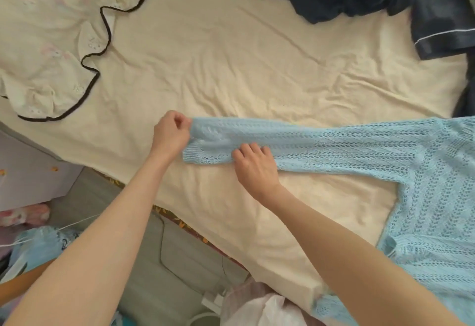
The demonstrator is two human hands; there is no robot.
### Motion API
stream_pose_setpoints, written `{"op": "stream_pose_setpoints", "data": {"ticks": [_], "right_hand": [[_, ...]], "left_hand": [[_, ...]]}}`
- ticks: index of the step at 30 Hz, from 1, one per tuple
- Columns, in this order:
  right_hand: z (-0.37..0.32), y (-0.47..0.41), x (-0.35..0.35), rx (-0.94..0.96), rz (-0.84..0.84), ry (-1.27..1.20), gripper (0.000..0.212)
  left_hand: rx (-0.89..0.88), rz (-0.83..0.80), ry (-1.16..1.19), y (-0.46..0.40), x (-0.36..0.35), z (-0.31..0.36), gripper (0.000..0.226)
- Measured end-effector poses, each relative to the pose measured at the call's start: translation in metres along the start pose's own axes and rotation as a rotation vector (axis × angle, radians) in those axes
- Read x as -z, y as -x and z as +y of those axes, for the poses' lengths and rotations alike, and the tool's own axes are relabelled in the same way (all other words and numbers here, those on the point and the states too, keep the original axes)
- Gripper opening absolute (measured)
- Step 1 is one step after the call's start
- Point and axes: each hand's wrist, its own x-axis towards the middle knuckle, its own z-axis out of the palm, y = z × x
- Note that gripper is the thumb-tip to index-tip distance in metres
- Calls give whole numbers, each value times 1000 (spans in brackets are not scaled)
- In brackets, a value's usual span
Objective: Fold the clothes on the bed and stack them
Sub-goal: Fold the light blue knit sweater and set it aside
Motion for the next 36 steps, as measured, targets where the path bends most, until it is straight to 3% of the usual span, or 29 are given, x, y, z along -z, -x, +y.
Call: {"op": "stream_pose_setpoints", "data": {"ticks": [3,6,9,11,14,16,19,21,25,29,32,36], "right_hand": [[-7,16,0,72,61,-122,17],[-6,28,-5,94,-122,-115,13],[-2,28,-11,32,-327,-198,35],[-2,31,-9,4,-326,-298,40],[-1,44,-3,-22,-298,-433,42],[0,54,3,-93,-270,-557,42],[7,59,22,-414,-294,-932,37],[18,60,38,-663,-334,-1285,30],[53,75,70,-896,-281,-1751,25],[100,109,102,-970,-192,-1812,39],[143,160,123,-1005,-175,-1756,45],[197,251,138,-1062,-226,-1553,18]], "left_hand": [[16,83,69,-10,11,-3,19],[75,36,116,-5,4,-7,26],[183,0,221,6,-4,-12,46],[272,-41,248,14,-9,-19,55],[380,-133,348,31,-17,-28,43],[384,-82,402,41,-20,-26,30],[209,58,340,60,-13,-7,16],[45,108,277,78,-8,12,17],[-253,31,165,114,-8,60,11],[-643,-139,40,172,-35,114,17],[-780,-311,-38,230,-72,146,24],[-981,-533,-151,315,-133,175,36]]}}
